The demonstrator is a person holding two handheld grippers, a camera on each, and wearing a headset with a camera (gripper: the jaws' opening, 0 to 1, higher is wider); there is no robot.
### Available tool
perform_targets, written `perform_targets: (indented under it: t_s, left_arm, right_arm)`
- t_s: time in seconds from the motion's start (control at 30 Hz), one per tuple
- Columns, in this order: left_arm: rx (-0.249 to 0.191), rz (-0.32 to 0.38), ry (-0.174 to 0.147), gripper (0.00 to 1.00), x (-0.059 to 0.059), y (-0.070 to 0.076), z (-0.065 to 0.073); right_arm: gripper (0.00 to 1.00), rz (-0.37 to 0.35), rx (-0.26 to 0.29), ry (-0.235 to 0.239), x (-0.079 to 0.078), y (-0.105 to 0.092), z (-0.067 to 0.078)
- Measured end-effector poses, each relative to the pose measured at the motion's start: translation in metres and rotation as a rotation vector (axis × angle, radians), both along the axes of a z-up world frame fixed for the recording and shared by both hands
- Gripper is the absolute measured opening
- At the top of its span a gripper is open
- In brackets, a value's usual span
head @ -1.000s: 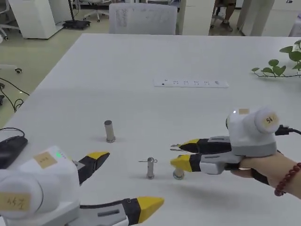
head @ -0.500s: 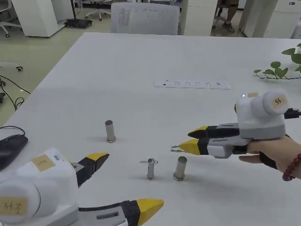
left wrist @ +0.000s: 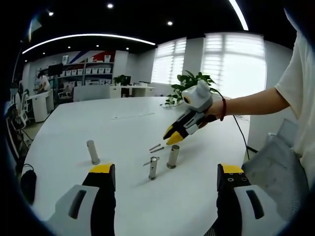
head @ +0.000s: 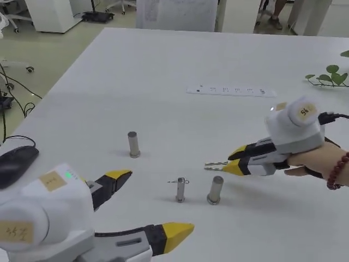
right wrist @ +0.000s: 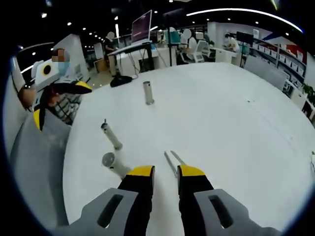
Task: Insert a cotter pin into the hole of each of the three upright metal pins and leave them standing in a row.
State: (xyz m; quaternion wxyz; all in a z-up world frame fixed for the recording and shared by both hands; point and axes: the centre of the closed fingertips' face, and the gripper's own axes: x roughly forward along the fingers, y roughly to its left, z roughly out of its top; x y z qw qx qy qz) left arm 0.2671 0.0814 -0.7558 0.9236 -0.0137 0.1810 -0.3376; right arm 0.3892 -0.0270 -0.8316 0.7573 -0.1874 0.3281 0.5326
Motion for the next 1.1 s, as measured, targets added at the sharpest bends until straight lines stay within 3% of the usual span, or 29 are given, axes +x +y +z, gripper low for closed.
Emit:
perform_targets:
  t_s: [0.23,0.33,0.7,0.93,1.1]
  left_arm:
    - [-0.003,0.005,0.000,0.84,0.002,0.003,0.000]
    - [-0.002,0.005,0.001,0.83,0.002,0.003,0.000]
    - [0.003,-0.002,0.013,0.81,0.001,0.003,-0.002]
    - [0.007,-0.003,0.017,0.80,0.000,0.003,-0.004]
    - [0.009,-0.004,0.022,0.79,0.000,0.004,-0.006]
  right_arm:
    - [0.17,0.070,-0.090,-0.022,0.007,0.000,-0.011]
    - [0.16,0.117,-0.155,-0.044,0.011,-0.002,-0.019]
    - [0.14,0.211,-0.249,-0.038,0.016,-0.001,-0.033]
    - [0.13,0.257,-0.285,-0.024,0.016,0.002,-0.033]
    - [0.11,0.331,-0.352,-0.053,0.013,0.003,-0.033]
